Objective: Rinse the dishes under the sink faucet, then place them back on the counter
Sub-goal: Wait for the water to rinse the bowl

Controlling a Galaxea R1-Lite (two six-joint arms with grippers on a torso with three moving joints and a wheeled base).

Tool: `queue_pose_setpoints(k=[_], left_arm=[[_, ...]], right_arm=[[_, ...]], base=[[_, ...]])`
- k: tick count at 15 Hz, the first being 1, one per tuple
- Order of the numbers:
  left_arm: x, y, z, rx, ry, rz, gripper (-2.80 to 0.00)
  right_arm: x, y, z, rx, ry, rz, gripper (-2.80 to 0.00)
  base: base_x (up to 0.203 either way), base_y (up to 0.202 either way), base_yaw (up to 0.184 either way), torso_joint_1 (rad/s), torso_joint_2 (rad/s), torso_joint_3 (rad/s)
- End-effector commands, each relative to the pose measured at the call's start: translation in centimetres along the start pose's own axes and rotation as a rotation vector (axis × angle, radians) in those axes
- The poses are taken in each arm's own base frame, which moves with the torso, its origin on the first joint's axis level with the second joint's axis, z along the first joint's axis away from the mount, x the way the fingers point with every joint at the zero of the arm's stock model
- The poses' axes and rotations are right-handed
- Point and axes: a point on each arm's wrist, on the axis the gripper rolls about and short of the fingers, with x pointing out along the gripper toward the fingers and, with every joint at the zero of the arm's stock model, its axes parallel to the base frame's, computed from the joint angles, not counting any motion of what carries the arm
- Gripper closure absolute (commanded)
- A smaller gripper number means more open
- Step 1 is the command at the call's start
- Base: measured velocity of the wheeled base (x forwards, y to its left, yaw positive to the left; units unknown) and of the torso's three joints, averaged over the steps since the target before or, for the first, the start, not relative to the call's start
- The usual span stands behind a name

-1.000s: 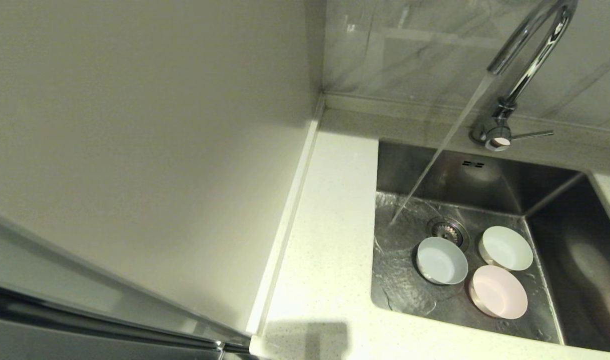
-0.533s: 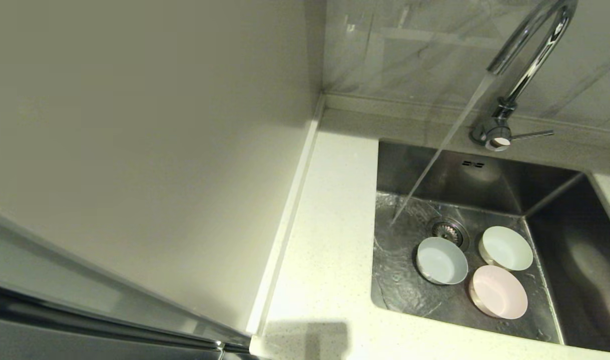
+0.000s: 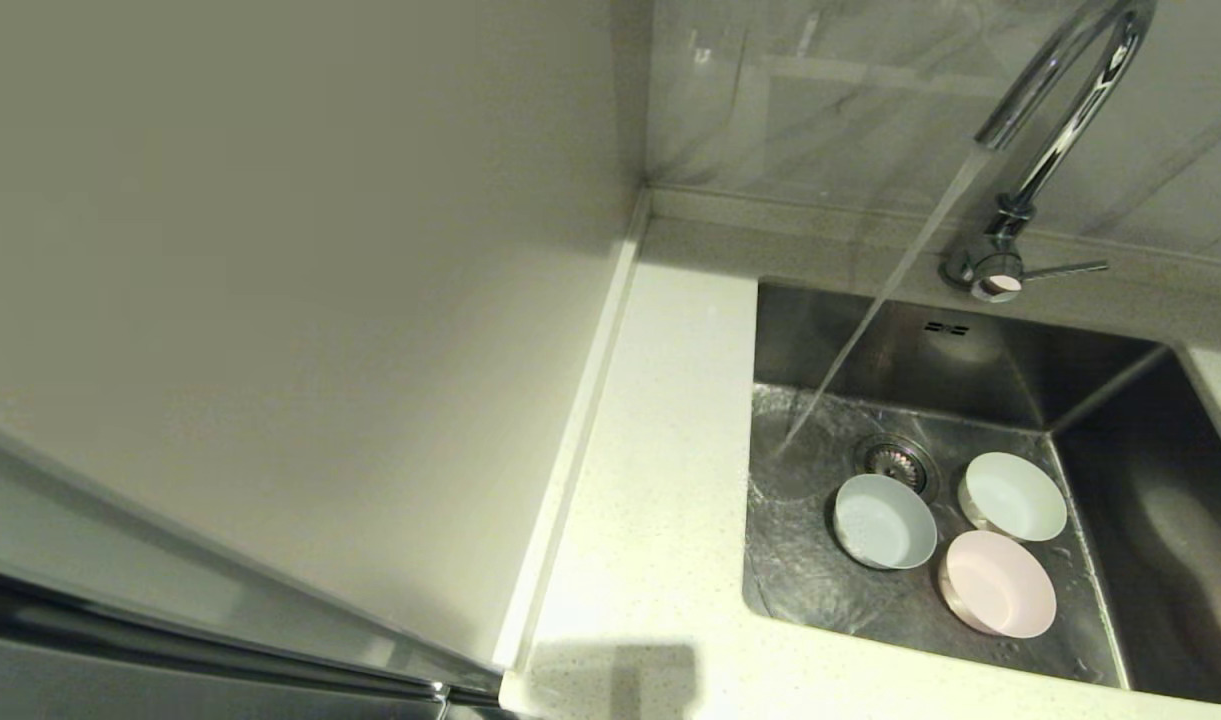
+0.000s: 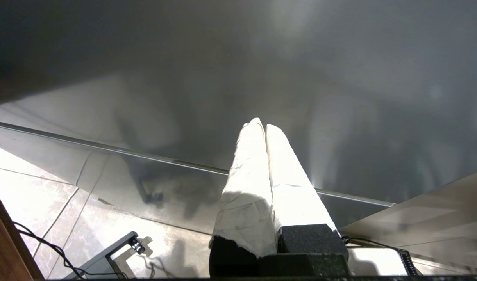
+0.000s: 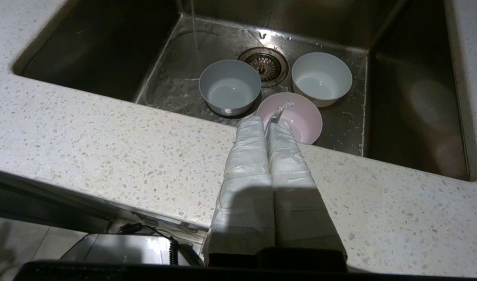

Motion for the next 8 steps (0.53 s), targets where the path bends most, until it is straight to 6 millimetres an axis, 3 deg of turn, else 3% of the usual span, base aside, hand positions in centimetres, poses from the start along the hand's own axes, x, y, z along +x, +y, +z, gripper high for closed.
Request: queue_pose_setpoints(k=[1, 8], left_arm=[[-0.02, 0.00, 0.00, -0.001, -0.003, 0.003, 0.00], [-0.02, 0.00, 0.00, -0.001, -0.003, 0.001, 0.00]], right_arm=[[0.02, 0.00, -0.01, 0.000, 0.003, 0.000, 0.00], [0.02, 0.00, -0.01, 0.000, 0.003, 0.000, 0.00]], base=[[0.000, 0.000, 0.000, 0.000, 0.00, 0.000], [0.000, 0.000, 0.000, 0.000, 0.00, 0.000]])
